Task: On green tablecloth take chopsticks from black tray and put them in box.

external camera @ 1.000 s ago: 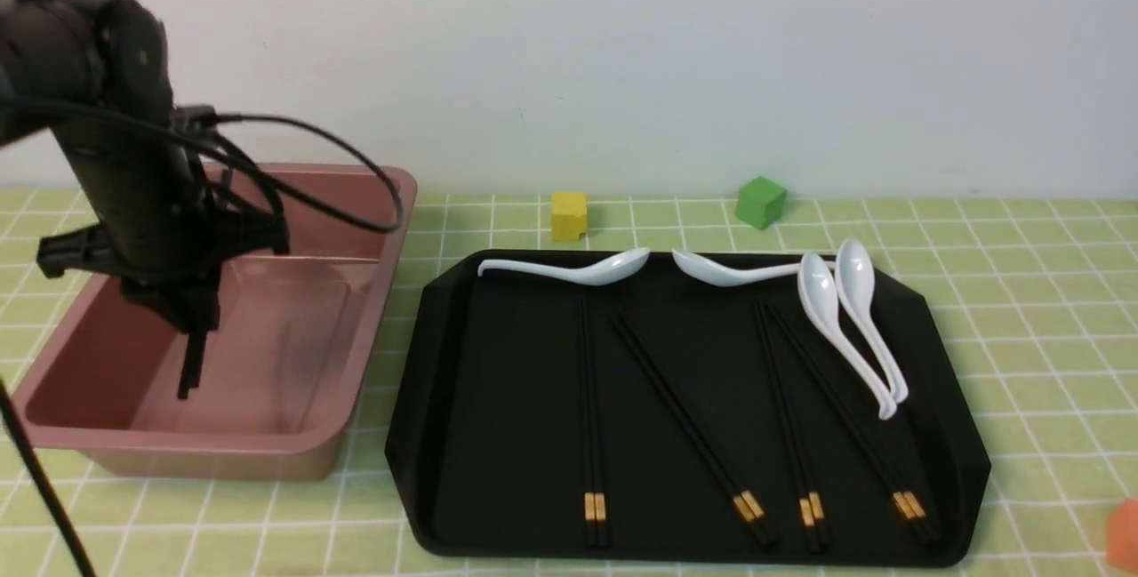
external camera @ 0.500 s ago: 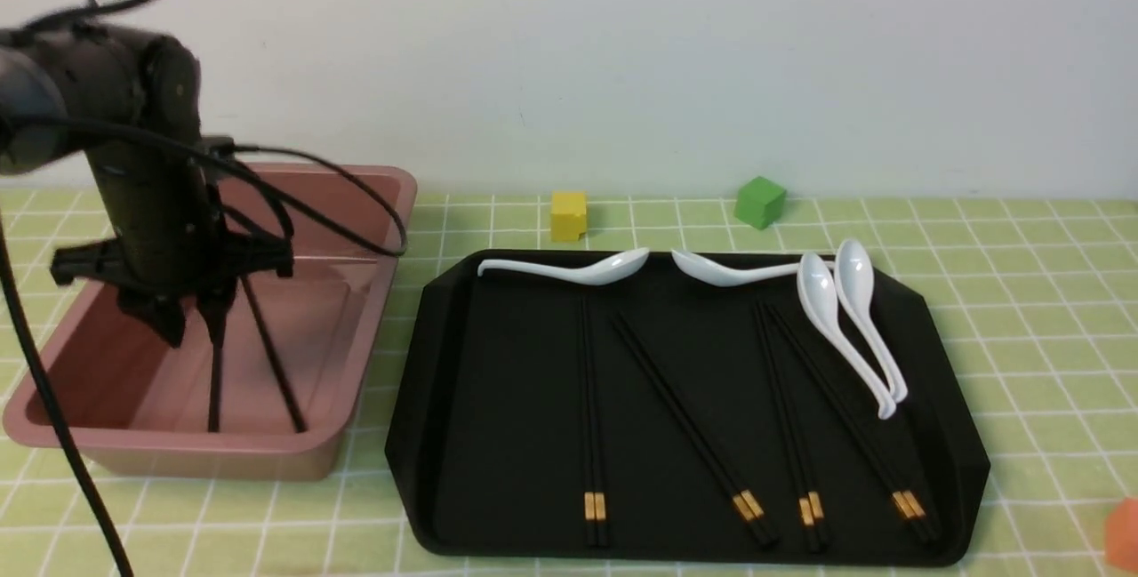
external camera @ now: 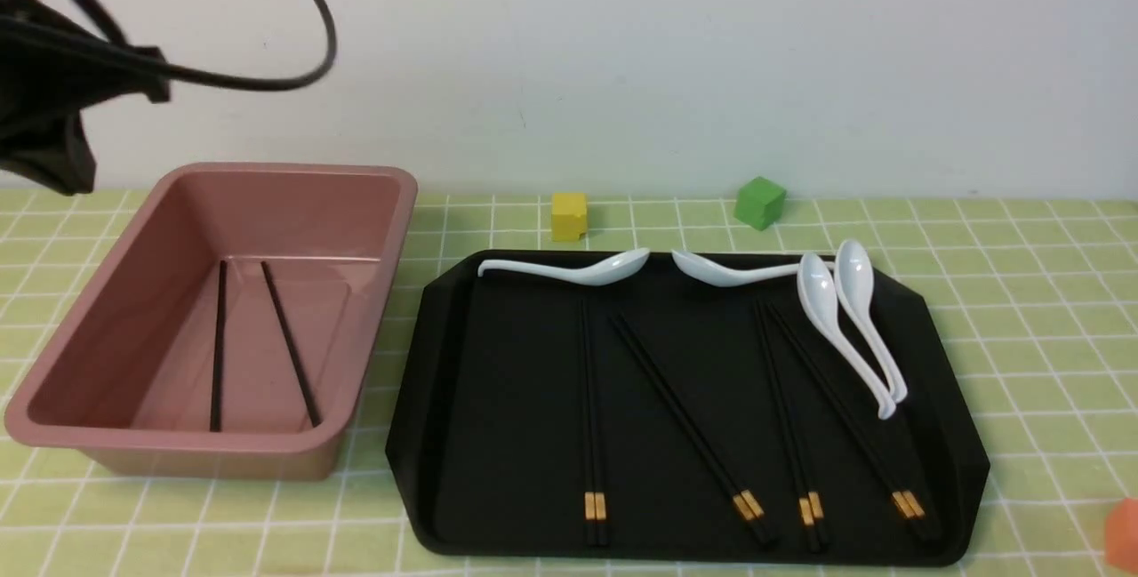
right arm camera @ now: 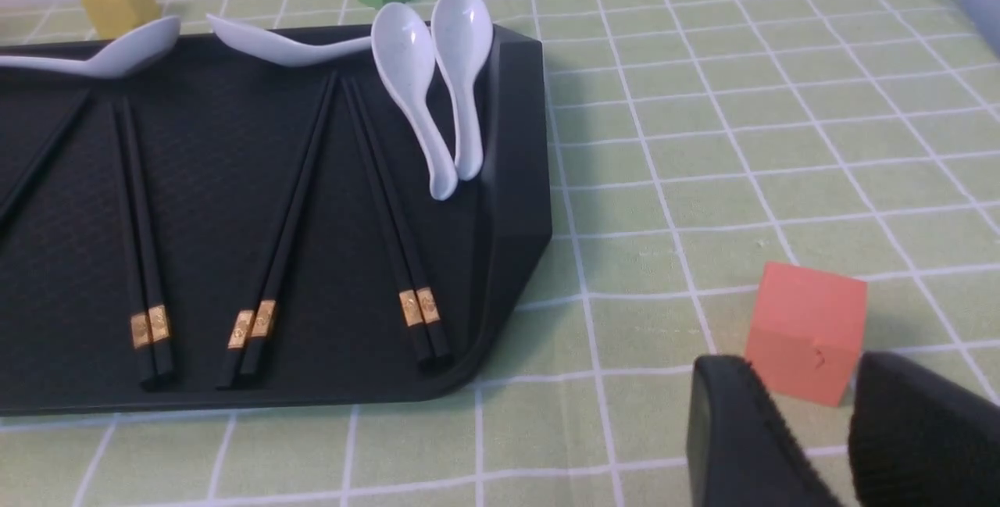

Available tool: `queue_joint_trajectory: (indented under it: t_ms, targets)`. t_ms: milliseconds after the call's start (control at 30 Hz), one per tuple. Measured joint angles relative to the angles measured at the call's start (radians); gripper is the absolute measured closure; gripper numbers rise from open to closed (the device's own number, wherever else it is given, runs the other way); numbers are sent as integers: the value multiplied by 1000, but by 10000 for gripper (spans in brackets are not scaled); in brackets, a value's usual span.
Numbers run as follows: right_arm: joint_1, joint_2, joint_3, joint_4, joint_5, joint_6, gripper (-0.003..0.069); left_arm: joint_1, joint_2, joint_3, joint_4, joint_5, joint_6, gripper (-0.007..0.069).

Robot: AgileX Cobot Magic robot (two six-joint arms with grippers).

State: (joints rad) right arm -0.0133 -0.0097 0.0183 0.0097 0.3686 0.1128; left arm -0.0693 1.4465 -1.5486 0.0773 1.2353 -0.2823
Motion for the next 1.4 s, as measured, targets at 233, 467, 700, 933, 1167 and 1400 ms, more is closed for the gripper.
queue_joint_trajectory:
  t_ms: [233, 467, 700, 933, 1167, 1400]
  targets:
    - [0, 0, 0, 0, 0, 0, 419, 0, -346, 330, -127, -128, 30, 637]
    - [0, 0, 0, 0, 0, 0, 419, 0, -760, 809, -197, -493, 52, 637]
    - [0, 0, 0, 0, 0, 0, 419, 0, -1070, 1109, -208, -747, 52, 637]
    - [0, 0, 0, 0, 0, 0, 419, 0, -1111, 1152, -208, -768, 52, 637]
    - [0, 0, 0, 0, 0, 0, 419, 0, -1111, 1152, -210, -777, 52, 637]
    - [0, 0, 0, 0, 0, 0, 419, 0, -1125, 1164, -210, -782, 52, 637]
